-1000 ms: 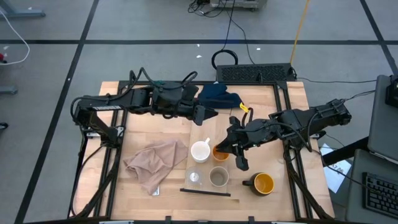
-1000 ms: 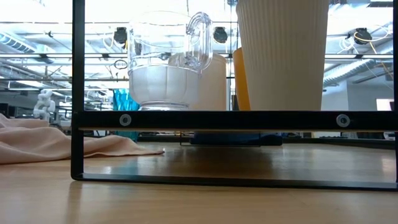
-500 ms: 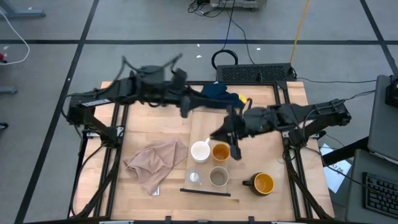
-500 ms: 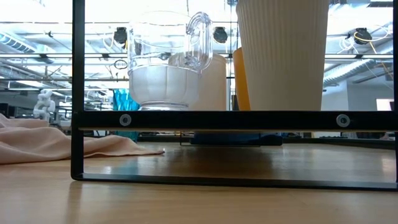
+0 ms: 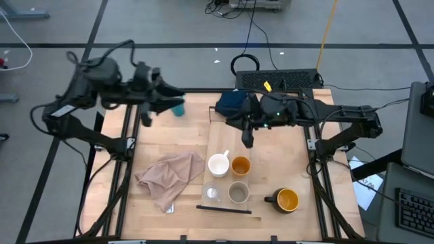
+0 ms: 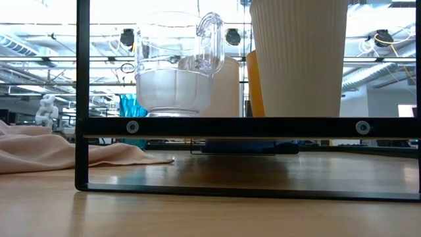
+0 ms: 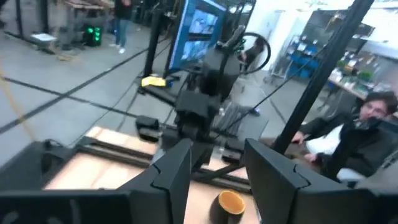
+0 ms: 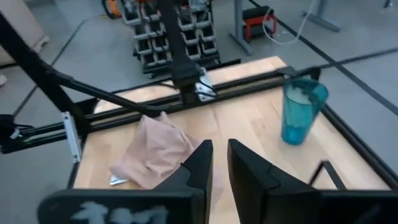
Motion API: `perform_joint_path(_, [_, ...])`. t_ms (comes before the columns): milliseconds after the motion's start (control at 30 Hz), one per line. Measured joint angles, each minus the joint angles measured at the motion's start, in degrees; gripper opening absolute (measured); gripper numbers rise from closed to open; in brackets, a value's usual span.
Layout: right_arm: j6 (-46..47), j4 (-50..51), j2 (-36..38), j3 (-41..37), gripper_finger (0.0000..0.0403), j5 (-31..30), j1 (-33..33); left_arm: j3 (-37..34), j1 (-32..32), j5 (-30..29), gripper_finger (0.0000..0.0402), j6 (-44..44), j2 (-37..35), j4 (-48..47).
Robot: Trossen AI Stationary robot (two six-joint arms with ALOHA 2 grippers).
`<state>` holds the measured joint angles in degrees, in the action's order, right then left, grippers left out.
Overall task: Stack small to large cups/mugs on shelf
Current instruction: Put the black cup on the shelf aligned with the white cup
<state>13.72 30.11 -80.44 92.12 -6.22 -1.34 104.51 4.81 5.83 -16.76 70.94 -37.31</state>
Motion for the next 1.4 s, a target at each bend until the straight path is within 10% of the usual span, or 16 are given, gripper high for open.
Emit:
perform_joint_path(500, [9.8, 1.7, -0.2, -7.8, 0.0041, 0.7, 0.9, 0.0, 0.0, -2.9, 0.015, 3.6, -5.8, -6.8])
perform_joint_path(1100, [19.2, 2.0, 2.2, -10.6, 0.0041, 32.7, 0.0, 0.0, 0.0, -2.9, 0.015, 9.2, -5.7, -11.0])
perform_joint_path(1400, [25.3, 19.1, 8.9, -10.6, 0.0041, 34.8, -2.1, 0.0, 0.1, -3.5, 0.015, 9.1, -5.7, -12.6])
